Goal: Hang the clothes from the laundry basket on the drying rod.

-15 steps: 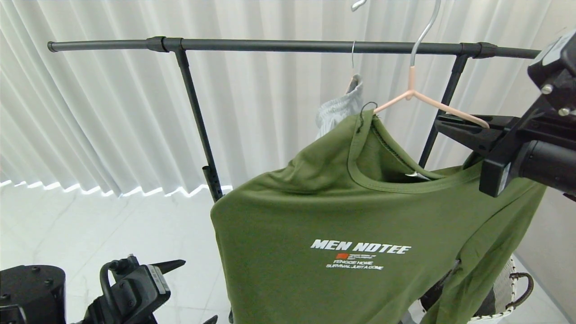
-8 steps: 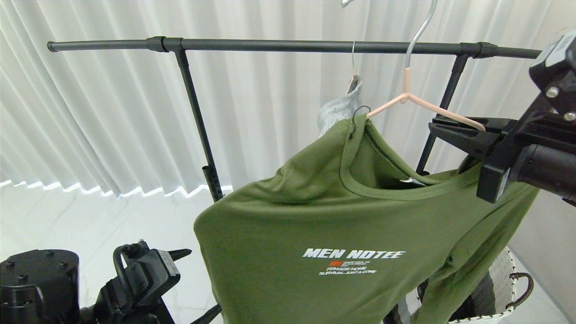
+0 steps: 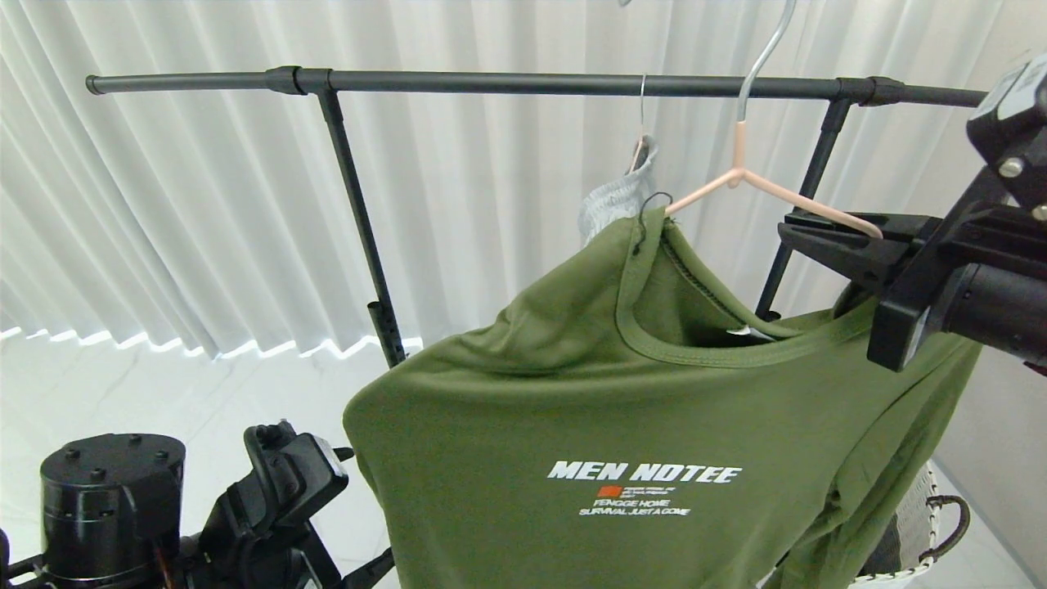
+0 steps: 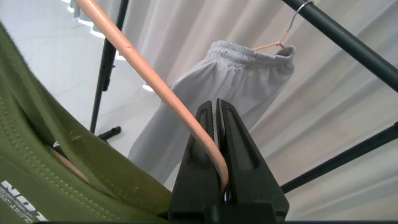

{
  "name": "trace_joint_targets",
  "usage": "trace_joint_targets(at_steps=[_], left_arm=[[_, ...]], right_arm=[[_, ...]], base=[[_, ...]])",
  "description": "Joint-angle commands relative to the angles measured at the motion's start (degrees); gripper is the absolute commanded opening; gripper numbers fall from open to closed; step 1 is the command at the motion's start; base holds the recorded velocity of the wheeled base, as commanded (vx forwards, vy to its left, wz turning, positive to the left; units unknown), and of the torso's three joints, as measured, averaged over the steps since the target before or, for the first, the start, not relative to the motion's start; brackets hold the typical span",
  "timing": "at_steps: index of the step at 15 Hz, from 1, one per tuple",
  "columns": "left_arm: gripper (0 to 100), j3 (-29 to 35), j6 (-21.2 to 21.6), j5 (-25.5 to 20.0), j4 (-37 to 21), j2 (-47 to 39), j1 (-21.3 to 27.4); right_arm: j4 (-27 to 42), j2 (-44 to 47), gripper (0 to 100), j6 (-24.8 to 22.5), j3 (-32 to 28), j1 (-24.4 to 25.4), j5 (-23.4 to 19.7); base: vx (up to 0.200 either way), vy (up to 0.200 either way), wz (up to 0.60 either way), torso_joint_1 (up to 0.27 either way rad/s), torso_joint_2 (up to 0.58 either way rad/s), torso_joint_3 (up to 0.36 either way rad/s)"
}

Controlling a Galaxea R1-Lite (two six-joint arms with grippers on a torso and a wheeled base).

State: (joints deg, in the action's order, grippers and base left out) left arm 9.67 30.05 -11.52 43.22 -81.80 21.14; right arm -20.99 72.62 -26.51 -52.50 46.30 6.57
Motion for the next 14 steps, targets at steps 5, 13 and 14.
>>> trace_joint_targets(at_steps=[5,13,14], left_arm=[[0,1.1,0.0,0.1,0.0,-1.9,-0.2],[0,0.4,0.0,0.4,10.1,-0.9,-12.9],[0,0.4,0.0,0.4,10.1,-0.9,-12.9]], right_arm=[[0.0,0.3,0,0.1,0.2,1.1,0.0],[0.3,0.7,0,0.1,5.2,-6.3,0.3],[0.3,0.7,0,0.1,5.2,-6.3,0.3]], base=[[0.000,0.000,0.00,0.000,0.00,0.000],[0.000,0.000,0.00,0.000,0.00,0.000],[0.000,0.000,0.00,0.000,0.00,0.000]])
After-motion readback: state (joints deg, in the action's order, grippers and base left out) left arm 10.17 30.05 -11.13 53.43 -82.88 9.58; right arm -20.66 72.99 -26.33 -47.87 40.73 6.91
